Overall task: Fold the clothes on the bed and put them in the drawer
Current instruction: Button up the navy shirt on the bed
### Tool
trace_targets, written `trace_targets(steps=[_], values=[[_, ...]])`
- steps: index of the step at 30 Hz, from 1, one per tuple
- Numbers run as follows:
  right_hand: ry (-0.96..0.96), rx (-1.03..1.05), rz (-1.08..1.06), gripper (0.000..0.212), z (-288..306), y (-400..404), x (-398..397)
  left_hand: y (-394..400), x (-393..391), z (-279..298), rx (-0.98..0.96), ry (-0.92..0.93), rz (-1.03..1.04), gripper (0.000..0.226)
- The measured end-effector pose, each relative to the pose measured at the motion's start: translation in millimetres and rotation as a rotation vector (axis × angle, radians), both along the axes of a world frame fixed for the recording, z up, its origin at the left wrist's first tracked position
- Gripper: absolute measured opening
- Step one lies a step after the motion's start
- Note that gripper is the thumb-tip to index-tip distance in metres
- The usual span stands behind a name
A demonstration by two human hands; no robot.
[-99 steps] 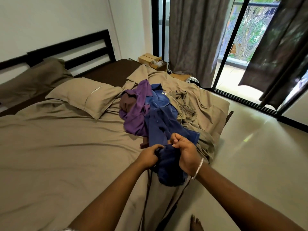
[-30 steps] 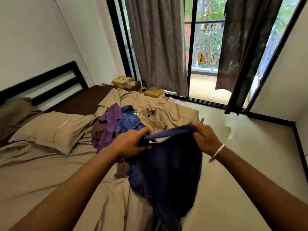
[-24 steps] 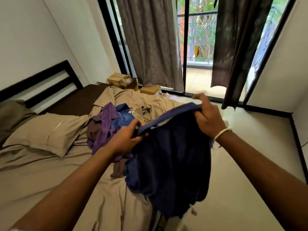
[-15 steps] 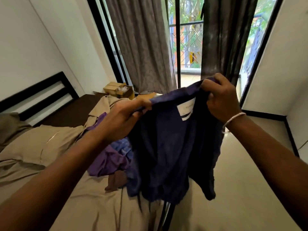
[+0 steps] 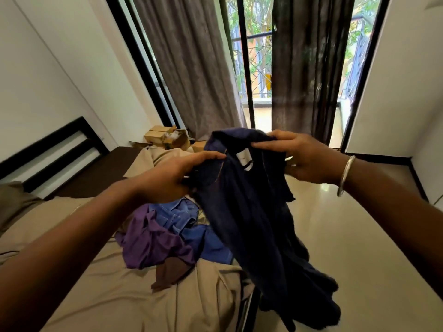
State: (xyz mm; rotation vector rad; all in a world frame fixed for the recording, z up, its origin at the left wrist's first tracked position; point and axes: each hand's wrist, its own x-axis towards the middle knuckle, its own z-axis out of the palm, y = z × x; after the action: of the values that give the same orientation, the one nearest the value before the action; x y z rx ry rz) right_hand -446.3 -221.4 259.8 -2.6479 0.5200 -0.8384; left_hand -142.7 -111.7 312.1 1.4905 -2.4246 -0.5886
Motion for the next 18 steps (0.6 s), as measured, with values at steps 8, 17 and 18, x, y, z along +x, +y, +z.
trace_targets(steps=[8,17,18], values=[[-0.081,0.002,-0.117,0.019,-23.7,19.9,14.2,-21.0,16.4,-28.5,-0.234,-0.613,-0.164,0.111],[-0.079,0.241,-0.209,0.021,-68.1,58.2,116.8,-26.8,106.1,-109.4,-0.377,0.350,-0.272,0.017],[-0.087,0.265,-0.235,0.021,-75.9,61.7,134.3,-26.5,119.9,-121.4,-0.316,0.470,-0.259,0.013]])
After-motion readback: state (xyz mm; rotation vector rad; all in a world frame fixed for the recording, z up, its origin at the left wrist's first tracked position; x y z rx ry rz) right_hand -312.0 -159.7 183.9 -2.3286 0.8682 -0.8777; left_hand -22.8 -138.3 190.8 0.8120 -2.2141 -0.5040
